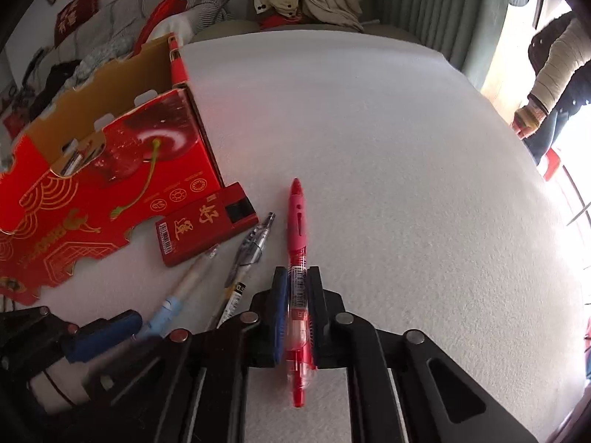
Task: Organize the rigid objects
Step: 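Grasp the light blue pen with the left tool, then lift the blue pen and carry both held pens over the box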
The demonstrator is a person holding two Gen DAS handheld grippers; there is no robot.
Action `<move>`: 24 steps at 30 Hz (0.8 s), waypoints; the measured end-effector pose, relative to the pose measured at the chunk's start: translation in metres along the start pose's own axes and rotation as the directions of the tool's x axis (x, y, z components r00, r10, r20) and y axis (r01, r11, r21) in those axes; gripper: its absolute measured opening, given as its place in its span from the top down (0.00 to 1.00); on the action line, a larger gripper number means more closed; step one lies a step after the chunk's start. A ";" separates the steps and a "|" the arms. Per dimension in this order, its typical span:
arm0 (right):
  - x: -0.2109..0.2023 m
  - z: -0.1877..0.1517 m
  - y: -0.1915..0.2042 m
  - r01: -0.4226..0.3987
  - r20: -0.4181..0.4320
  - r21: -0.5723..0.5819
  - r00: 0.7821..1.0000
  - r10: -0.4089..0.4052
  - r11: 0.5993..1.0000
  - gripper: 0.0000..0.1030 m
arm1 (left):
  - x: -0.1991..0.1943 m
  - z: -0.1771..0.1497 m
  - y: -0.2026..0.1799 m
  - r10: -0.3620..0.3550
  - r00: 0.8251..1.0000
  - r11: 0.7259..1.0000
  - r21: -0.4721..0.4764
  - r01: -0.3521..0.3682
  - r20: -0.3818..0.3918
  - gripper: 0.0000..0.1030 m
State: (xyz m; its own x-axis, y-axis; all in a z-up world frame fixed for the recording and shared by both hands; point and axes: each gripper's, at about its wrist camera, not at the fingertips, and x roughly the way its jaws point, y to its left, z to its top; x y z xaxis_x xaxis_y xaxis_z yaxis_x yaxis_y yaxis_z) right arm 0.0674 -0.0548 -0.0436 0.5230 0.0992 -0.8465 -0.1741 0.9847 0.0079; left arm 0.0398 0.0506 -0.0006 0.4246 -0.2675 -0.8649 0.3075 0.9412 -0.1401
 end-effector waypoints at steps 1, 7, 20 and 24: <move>0.000 -0.003 0.000 0.001 0.006 -0.015 1.000 -0.001 1.000 0.89 | -0.002 0.000 0.002 0.003 1.000 1.000 0.007 -0.003 0.001 0.86; 0.007 -0.010 -0.004 -0.015 0.027 -0.028 1.000 0.016 0.999 0.89 | -0.004 -0.001 0.001 0.016 1.000 1.000 0.004 -0.016 -0.005 0.86; -0.036 -0.028 -0.020 -0.100 0.080 0.030 0.992 0.097 0.995 0.90 | -0.016 0.000 -0.005 0.013 1.000 1.000 0.006 -0.013 0.000 0.87; -0.038 -0.031 -0.016 -0.094 0.069 0.016 0.993 0.093 0.995 0.90 | 0.001 0.005 0.002 0.030 0.998 1.000 0.004 -0.030 -0.056 0.85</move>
State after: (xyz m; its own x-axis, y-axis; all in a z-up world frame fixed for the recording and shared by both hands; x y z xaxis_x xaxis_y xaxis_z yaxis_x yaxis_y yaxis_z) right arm 0.0242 -0.0784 -0.0285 0.5612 0.1998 -0.8032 -0.2088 0.9732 0.0962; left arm 0.0453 0.0513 0.0010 0.3854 -0.2270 -0.8944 0.2980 0.9479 -0.1122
